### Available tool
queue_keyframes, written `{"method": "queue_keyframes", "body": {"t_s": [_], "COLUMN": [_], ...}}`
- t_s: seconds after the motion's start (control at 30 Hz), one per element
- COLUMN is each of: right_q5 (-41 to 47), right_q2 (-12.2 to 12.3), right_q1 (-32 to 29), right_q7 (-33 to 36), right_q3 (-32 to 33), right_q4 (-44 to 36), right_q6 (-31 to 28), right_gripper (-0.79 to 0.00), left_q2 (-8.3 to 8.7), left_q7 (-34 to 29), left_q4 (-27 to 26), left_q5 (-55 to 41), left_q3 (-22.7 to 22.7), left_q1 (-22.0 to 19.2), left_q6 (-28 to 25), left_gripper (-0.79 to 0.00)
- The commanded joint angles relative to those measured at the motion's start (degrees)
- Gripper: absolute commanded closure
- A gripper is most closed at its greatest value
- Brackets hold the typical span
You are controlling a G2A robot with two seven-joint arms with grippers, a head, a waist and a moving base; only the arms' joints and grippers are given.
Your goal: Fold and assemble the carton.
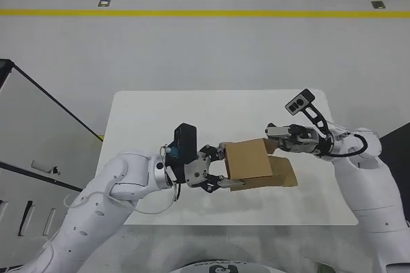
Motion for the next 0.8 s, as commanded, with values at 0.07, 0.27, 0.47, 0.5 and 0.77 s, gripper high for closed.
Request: {"method": "queue_keyframes", "body": {"t_s": [0.07,0.27,0.47,0.5,0.77], "right_q5": [-0.3,0.1,-0.1,-0.1,0.0], "right_q2": [0.0,0.0,0.1,0.1,0.0], "right_q1": [0.2,0.0,-0.1,-0.1,0.0], "right_q7": [0.5,1.7,2.8,2.8,2.6], "right_q3": [-0.8,-0.9,-1.2,-1.3,-2.3], "right_q4": [-0.2,-0.5,-0.8,-0.8,-1.1], "right_q6": [0.2,-0.1,0.2,0.1,0.2], "right_gripper": [0.0,0.0,0.0,0.0,0.0], "left_q2": [-0.03,-0.07,-0.11,-0.12,-0.27], "left_q7": [0.1,0.0,-0.2,-0.3,-0.5], "left_q4": [0.4,1.0,0.9,0.9,0.7], "left_q5": [-0.2,-0.8,-0.9,-0.9,-0.5], "left_q3": [-0.1,-0.5,-0.5,-0.5,0.1], "left_q1": [0.2,0.4,0.3,0.3,0.0], "left_q6": [0.5,1.7,1.5,1.3,1.1], "left_gripper": [0.0,0.0,0.0,0.0,0.0]}}
